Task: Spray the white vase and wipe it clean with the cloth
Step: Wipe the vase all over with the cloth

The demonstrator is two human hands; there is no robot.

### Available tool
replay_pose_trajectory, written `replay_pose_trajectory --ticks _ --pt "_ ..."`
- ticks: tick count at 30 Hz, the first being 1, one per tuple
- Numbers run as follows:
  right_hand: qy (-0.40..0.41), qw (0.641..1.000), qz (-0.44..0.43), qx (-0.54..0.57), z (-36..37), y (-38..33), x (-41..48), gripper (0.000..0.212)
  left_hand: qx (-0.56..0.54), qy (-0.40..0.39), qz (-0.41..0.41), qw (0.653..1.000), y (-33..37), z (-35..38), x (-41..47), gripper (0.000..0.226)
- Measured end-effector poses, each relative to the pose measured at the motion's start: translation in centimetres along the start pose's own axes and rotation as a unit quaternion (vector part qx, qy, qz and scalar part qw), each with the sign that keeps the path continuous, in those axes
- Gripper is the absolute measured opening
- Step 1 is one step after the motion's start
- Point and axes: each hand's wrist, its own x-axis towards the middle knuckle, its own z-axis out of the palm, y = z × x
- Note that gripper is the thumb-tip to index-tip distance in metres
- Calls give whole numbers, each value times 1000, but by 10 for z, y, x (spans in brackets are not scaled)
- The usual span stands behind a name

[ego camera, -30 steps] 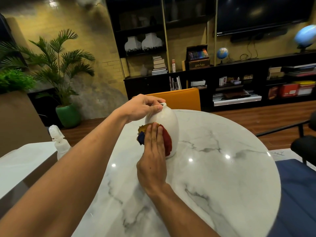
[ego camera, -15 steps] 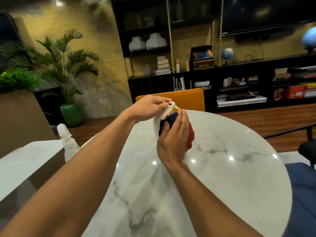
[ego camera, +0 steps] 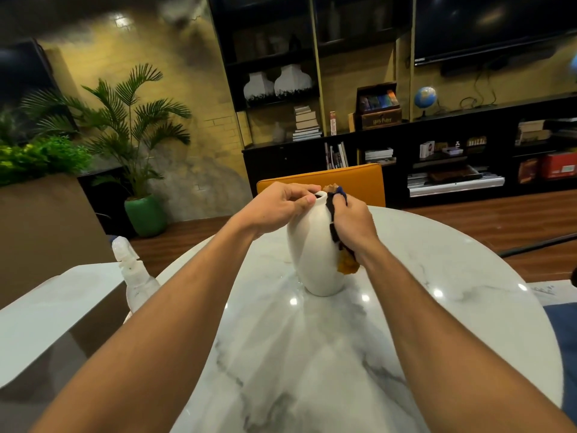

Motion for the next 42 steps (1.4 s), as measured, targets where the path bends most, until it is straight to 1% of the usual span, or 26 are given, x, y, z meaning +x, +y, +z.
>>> replay_pose_trajectory --ticks 3,6,8,11,16,19,22,25,28,32,34,35,38,39,41,42 --pt "-66 992 75 75 -10 7 12 38 6 17 10 1000 -5 3 0 22" --pt "-86 974 158 135 -12 21 13 38 16 29 23 999 -8 6 1 14" --pt "-92 965 182 168 -12 30 11 39 24 34 24 999 -8 8 1 13" --pt "-96 957 204 184 -11 37 5 41 53 40 27 997 -4 9 0 19" --pt "-84 943 238 219 -11 50 -6 43 187 14 6 982 12 14 2 40" --pt "-60 932 250 256 -9 56 -13 39 177 7 -17 984 16 19 1 44" --pt "-29 937 241 250 -7 58 -19 39 165 43 -21 985 21 26 0 36" --pt "-13 938 231 258 -6 58 -23 39 161 77 -35 983 28 32 1 37" --pt "-21 932 239 271 -7 57 -26 36 118 109 -67 985 33 30 4 41" --pt "-48 896 260 356 -7 66 -27 33 53 162 -83 982 35 18 4 40" --pt "-79 869 277 401 -5 71 -26 44 33 189 -84 978 37 15 5 40" --pt "-94 852 288 426 -4 73 -25 46 26 202 -84 975 38 14 6 41" --pt "-134 809 310 482 -2 75 -28 34 17 241 -80 967 40 14 8 44" --pt "-144 798 315 493 -3 76 -27 36 19 250 -75 965 39 15 8 43" --pt "-146 798 320 489 -3 75 -27 40 34 259 -57 964 40 17 6 41" --pt "-137 806 323 477 -5 72 -28 40 47 258 -44 964 41 19 5 39"
